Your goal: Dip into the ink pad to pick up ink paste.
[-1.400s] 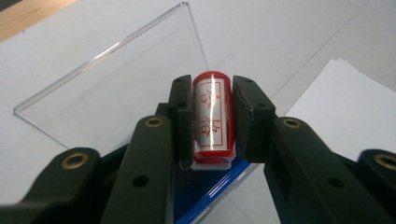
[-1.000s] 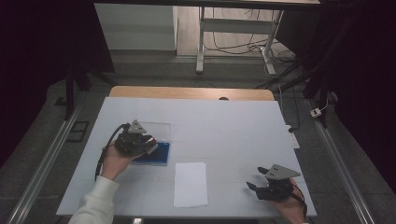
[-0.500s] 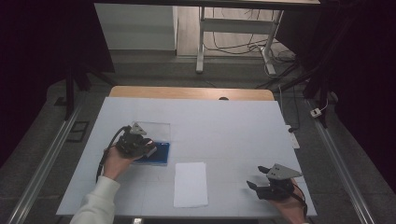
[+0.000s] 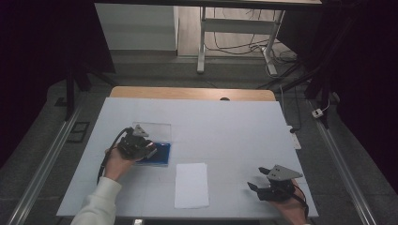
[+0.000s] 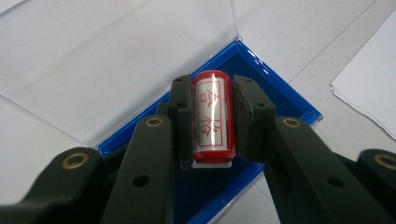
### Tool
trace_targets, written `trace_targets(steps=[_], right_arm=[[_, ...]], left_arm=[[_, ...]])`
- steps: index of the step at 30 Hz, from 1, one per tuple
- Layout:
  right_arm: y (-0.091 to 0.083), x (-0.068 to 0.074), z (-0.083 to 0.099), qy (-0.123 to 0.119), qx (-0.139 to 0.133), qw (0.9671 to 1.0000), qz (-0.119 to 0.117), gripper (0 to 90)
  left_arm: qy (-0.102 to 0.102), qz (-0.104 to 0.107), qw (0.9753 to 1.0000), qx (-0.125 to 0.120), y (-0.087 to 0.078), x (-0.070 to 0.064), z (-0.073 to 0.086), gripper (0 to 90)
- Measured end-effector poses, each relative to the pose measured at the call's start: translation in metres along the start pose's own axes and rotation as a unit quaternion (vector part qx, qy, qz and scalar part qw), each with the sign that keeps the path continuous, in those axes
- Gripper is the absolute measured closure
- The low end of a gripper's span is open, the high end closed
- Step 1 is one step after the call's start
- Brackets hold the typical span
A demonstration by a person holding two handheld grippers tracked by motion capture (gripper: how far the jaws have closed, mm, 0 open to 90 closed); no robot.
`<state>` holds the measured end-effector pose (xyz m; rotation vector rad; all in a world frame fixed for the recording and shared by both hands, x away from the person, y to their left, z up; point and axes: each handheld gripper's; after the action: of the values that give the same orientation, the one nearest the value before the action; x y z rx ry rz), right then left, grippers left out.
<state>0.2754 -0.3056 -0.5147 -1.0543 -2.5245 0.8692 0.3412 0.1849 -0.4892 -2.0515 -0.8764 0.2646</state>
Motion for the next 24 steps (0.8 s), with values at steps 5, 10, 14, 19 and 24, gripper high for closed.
trace_targets(steps=[5, 10, 14, 19, 24], right_arm=[[0.0003, 0.0, 0.0, -0.001, 0.002, 1.0, 0.0, 26.8], [0.0008, 0.0004, -0.0002, -0.001, 0.003, 1.0, 0.0, 26.8], [0.0013, 0.0006, -0.0003, -0.002, 0.003, 1.0, -0.001, 26.8], [0.002, 0.0023, -0.0009, -0.004, 0.003, 1.0, -0.002, 26.8], [0.0022, 0.0022, -0.0009, -0.004, 0.005, 1.0, -0.001, 26.8]], left_arm=[[0.0, 0.0, 1.0, 0.003, 0.0004, -0.0004, -0.0004, 70.2], [-0.008, 0.005, 0.9999, 0.006, 0.0014, 0.0011, -0.0002, 70.3], [-0.006, 0.001, 0.9999, 0.012, 0.0037, -0.0006, -0.0008, 70.4], [-0.009, 0.0, 0.9999, 0.01, 0.0045, -0.0013, 0.0, 70.6], [-0.003, -0.006, 0.9998, 0.019, 0.0052, -0.0033, -0.0026, 70.7]])
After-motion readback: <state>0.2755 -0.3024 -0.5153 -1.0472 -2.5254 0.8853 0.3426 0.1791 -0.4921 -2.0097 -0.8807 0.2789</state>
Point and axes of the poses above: each handheld gripper's, and its own axes: y roughly forward along the jaws, z roughly out of its underside, x roughly to its left, and after that the axes turned 10 degrees about y, right-handed
